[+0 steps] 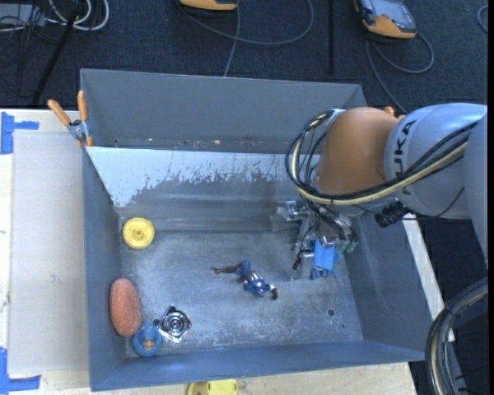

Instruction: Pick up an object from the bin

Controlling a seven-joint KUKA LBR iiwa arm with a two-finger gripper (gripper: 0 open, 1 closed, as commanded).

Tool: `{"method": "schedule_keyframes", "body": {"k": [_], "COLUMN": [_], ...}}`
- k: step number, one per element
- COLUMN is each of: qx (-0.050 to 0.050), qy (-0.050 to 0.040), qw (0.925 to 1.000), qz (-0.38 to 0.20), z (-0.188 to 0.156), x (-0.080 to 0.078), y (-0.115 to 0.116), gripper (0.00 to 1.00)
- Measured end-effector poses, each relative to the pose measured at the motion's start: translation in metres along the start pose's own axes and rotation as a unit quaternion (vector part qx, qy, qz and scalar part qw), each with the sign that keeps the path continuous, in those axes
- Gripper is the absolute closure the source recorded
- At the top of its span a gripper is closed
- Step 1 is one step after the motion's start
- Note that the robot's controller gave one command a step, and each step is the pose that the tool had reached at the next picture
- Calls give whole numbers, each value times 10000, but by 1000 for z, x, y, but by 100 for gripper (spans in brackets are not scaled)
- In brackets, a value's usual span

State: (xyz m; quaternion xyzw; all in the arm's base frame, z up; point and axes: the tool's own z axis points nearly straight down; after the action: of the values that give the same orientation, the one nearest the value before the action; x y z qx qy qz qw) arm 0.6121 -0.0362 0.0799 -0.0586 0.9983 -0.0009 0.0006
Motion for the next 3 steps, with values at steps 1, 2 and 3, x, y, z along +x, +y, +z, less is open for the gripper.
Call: {"method": "schedule_keyframes", "body": {"k": [1, 2, 3], "qx": [-34, 6, -6], "qy": [-1, -20, -14], "qw": [9995, 9987, 9994], "qz": [-327, -515, -340], "z": [-18, -45, -4], "x": [10, 16, 7], "y": [-18, -62, -52], "gripper": [0, 0, 0]}}
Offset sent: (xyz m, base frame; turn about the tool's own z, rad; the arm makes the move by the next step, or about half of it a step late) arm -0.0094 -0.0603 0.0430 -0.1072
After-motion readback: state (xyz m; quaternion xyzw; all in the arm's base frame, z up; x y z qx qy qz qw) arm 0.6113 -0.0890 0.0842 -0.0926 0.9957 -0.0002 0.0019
